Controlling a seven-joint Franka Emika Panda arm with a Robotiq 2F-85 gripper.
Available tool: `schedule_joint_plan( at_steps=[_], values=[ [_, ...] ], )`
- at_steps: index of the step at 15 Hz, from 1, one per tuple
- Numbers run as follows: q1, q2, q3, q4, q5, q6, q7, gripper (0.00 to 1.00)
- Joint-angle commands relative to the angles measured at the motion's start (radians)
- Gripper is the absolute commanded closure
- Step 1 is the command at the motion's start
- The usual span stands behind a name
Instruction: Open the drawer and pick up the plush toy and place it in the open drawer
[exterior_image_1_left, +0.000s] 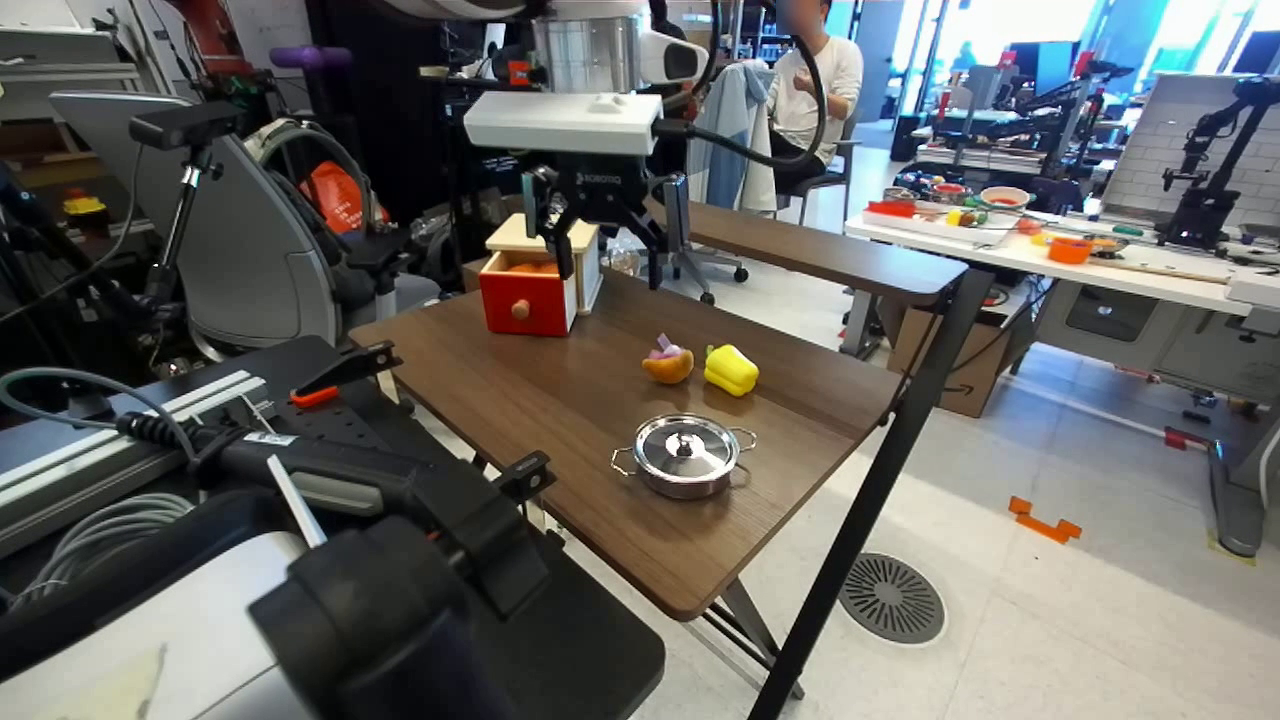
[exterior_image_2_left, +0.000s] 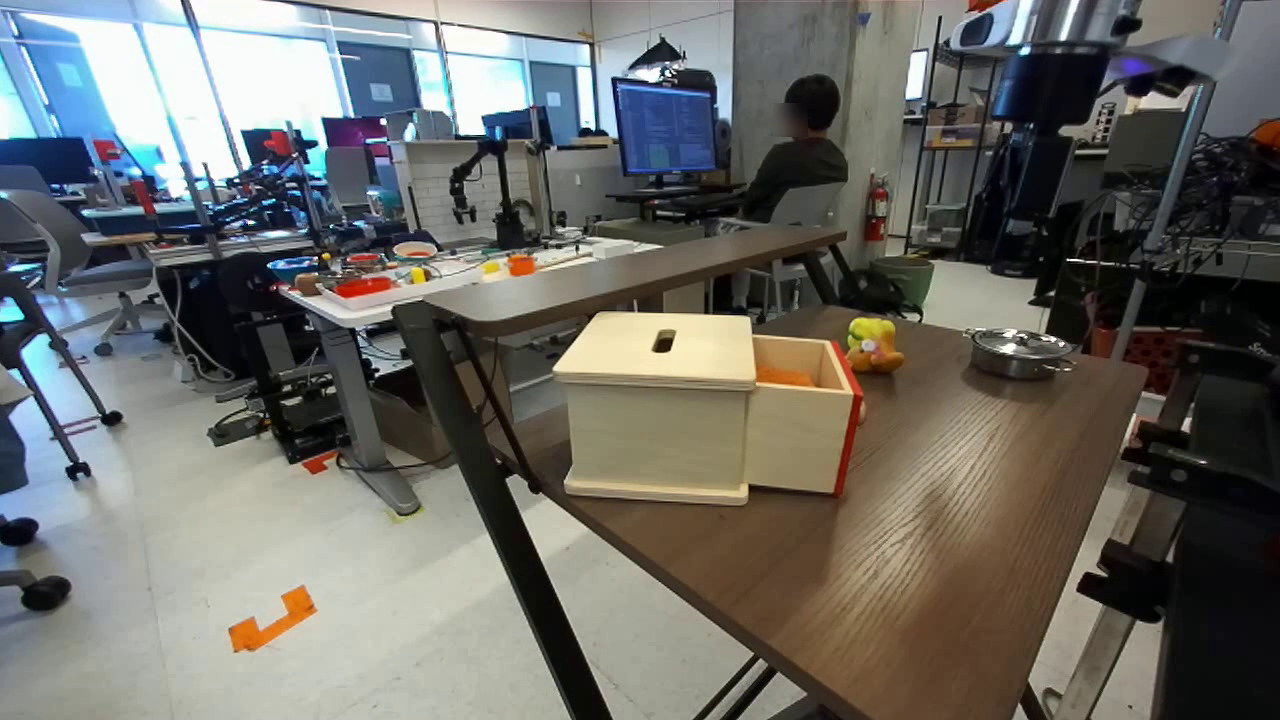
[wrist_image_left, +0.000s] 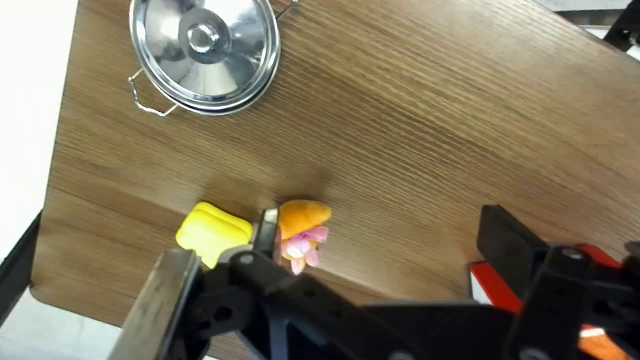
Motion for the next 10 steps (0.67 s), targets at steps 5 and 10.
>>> schedule_joint_plan(
  at_steps=[5, 10],
  values=[
    [0.111, 0.237, -0.115, 0.220, -0.168, -0.074, 0.183, 0.00],
    [0.193, 0.364, -0.159, 0.364, -0.229, -0.175, 0.316, 0.00]
  ],
)
